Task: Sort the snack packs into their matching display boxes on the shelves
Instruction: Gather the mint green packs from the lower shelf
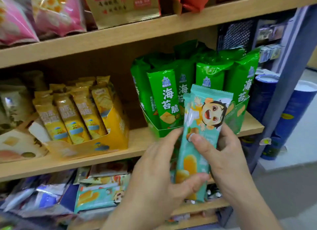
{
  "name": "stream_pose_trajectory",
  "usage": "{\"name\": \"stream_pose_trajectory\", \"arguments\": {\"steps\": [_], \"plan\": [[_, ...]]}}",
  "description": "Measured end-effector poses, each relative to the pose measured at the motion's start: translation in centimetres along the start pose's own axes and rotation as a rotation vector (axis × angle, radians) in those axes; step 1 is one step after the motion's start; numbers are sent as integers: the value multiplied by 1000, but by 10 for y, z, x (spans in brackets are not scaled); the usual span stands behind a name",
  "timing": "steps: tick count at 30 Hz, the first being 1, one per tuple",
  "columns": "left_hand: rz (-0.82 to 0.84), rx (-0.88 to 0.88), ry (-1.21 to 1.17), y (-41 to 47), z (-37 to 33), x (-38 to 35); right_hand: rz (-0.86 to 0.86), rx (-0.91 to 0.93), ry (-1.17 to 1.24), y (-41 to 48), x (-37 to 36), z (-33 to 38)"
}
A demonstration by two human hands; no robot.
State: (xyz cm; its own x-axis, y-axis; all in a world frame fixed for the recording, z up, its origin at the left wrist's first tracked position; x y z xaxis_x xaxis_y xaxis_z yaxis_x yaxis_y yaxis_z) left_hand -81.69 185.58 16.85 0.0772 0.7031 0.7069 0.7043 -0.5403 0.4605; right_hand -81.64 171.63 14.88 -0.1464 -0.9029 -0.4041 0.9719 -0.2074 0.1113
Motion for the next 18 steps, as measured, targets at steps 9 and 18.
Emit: {"name": "stream_pose_trajectory", "arguments": {"steps": [9, 18], "plan": [[108, 166, -231, -82, 60, 12, 45, 44, -201, -39, -42, -34], [594, 129, 392, -193, 176, 39, 621, 42, -1750, -74, -140, -147]]}}
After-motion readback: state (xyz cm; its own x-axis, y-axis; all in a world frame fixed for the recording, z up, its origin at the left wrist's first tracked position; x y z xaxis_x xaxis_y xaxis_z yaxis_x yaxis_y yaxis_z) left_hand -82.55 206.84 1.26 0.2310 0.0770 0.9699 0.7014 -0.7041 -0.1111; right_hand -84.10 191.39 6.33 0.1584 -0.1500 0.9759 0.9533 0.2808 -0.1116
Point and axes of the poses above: each hand's wrist, its own y-axis towards the middle knuckle, its own x-axis out of the back of the hand, z = x × y, the point moved 8 cm from there along y, towards the middle knuckle, and after that the axes turned 9 degrees about -x, right-handed, at the moved point
